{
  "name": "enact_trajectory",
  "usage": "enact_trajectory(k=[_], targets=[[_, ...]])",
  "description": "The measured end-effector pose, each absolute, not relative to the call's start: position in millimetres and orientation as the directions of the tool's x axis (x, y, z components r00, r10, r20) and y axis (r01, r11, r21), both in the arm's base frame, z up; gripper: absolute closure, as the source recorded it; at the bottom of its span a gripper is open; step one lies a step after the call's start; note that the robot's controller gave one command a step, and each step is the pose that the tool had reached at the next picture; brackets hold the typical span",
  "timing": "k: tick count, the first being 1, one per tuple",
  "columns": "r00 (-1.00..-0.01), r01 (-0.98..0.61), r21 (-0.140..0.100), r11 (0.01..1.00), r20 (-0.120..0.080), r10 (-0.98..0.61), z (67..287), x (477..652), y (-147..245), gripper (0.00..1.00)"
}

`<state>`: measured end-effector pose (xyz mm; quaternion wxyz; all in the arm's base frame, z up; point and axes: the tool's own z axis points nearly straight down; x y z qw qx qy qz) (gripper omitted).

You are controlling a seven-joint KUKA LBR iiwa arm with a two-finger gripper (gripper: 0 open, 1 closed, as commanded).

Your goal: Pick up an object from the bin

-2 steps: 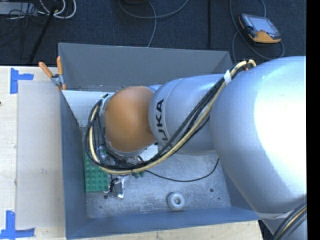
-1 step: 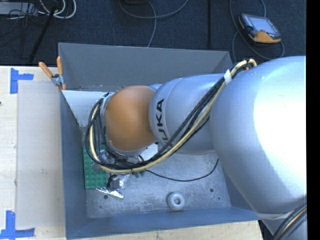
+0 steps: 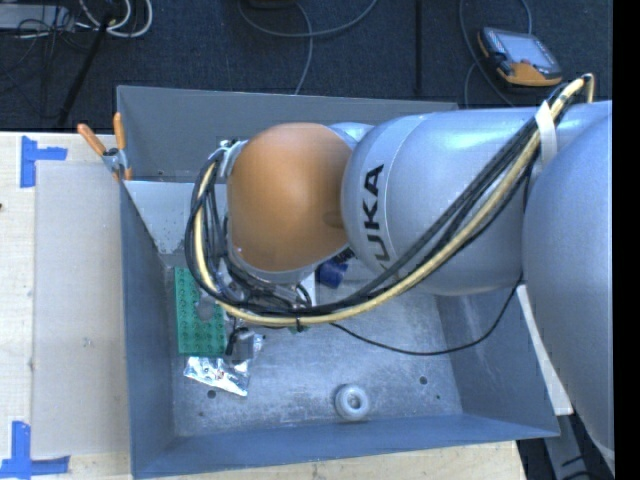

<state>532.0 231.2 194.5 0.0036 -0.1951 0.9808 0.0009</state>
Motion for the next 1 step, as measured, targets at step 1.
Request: enact_trajectory(k=[1], targets=[[-0.684,-0.730,-0.001,0.684,-0.003,-0.730,244.9,507.3,215.9,1.00]])
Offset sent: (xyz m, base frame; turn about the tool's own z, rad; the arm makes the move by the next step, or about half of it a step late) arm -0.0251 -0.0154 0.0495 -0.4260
